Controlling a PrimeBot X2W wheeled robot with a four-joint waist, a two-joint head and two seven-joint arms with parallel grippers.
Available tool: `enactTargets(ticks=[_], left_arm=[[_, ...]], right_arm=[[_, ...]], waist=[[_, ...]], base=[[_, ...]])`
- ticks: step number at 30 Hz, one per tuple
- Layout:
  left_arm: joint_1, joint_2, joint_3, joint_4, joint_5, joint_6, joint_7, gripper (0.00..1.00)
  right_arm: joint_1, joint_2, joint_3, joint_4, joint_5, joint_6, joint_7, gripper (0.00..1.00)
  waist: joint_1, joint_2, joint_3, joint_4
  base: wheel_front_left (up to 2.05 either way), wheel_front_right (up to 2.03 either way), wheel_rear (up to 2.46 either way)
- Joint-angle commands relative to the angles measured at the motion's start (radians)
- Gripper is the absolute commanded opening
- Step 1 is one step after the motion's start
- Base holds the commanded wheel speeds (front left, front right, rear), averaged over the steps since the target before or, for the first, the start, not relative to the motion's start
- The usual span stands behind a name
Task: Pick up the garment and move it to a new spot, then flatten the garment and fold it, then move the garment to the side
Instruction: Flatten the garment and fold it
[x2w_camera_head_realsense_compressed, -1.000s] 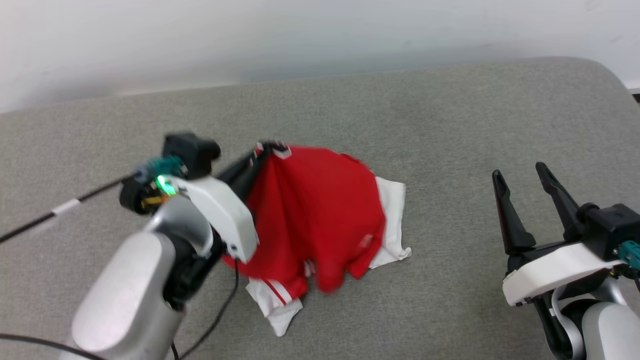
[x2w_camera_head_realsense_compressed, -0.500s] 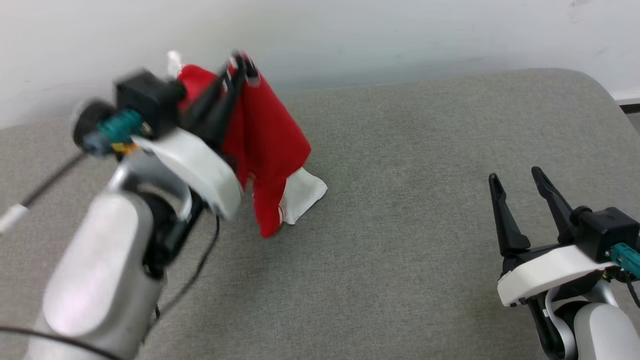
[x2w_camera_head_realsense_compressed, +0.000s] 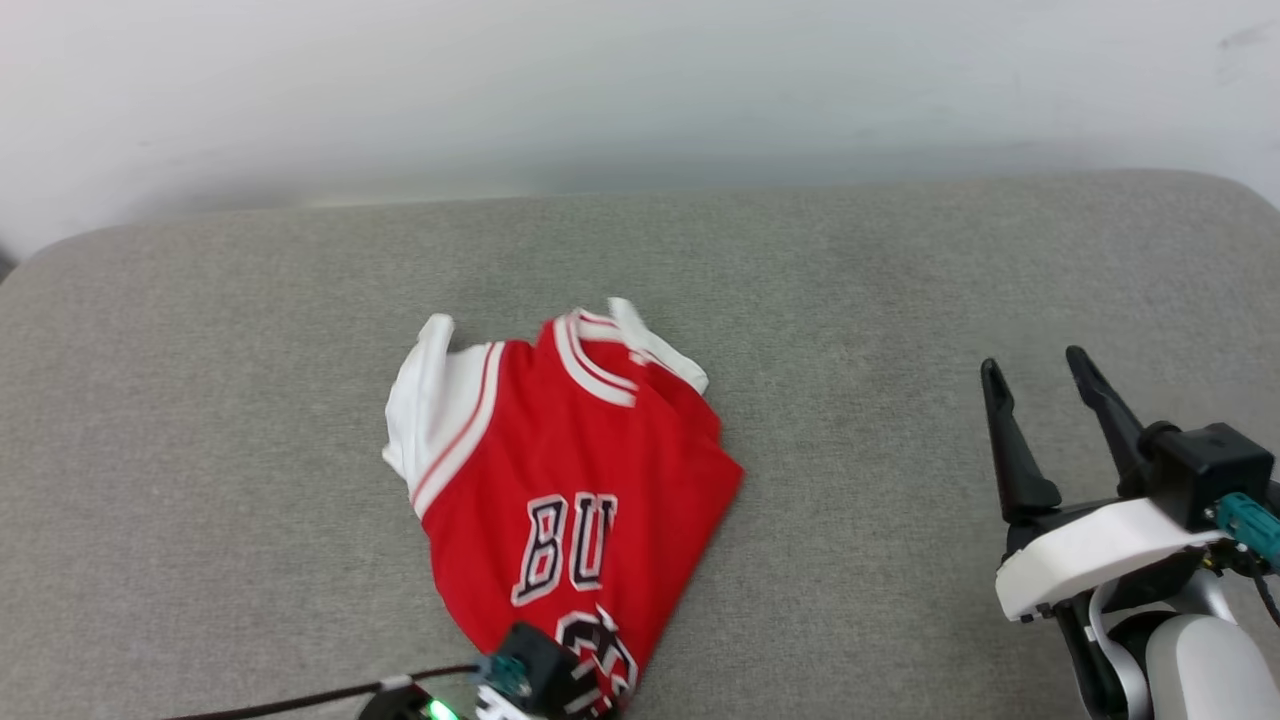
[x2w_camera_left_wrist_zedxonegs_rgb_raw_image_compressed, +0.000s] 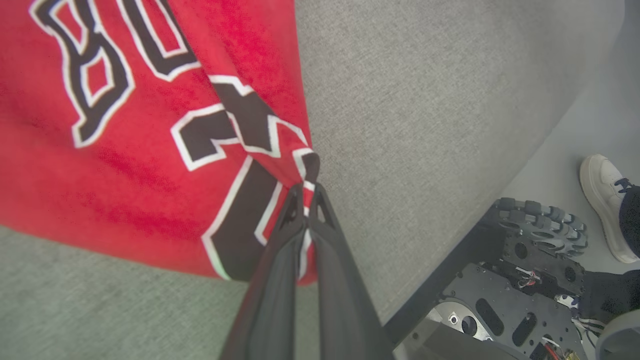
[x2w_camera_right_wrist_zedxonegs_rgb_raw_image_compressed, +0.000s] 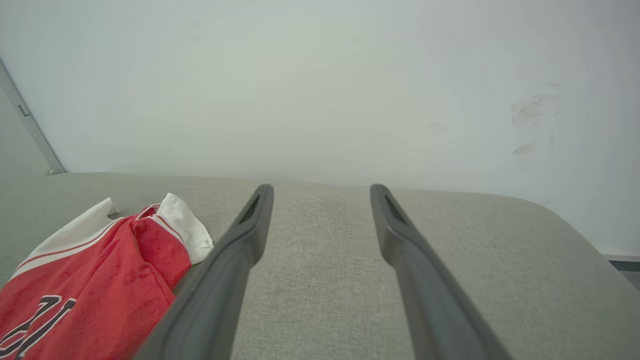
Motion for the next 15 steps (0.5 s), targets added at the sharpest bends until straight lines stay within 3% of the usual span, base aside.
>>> enactTargets(ticks=[1,5,6,7,8,15], left_arm=[[0.01,-0.008,-0.012,0.007,-0.004,-0.008,0.005,0.0],[0.016,-0.045,-0.061,0.05,-0.016,-0.017,-0.001,0.0],[0.006,-0.05,-0.065,0.059,-0.013,-0.02,-0.01,0.13],[-0.007,-0.056,-0.066,0.066,-0.008,-0.022,-0.023,0.74],[-0.016,-0.063,-0.06,0.073,-0.011,-0.023,-0.038,1.0],[-0.074,-0.055,0.06,0.021,-0.04,-0.005,-0.2,1.0]], right_arm=[[0.01,0.001,0.003,0.004,-0.002,0.0,0.004,1.0],[0.009,0.004,0.023,0.016,-0.002,0.0,0.013,1.0],[0.009,0.004,0.026,0.017,-0.002,0.0,0.014,1.0],[0.011,0.005,0.028,0.019,-0.002,0.0,0.016,1.0],[0.013,0.005,0.029,0.021,-0.002,0.0,0.017,1.0],[0.015,0.004,0.025,0.014,0.001,0.0,0.018,1.0]], waist=[[0.0001,-0.0001,-0.006,0.01],[0.0001,-0.0001,-0.017,0.019],[0.0001,-0.0001,-0.019,0.02],[0.0001,-0.0001,-0.022,0.021],[0.0001,-0.0001,-0.024,0.022],[0.0001,-0.0001,-0.028,0.015]], base=[[0.0,0.0,0.0],[0.0,0.0,0.0],[0.0,0.0,0.0],[0.0,0.0,0.0],[0.0,0.0,0.0],[0.0,0.0,0.0]])
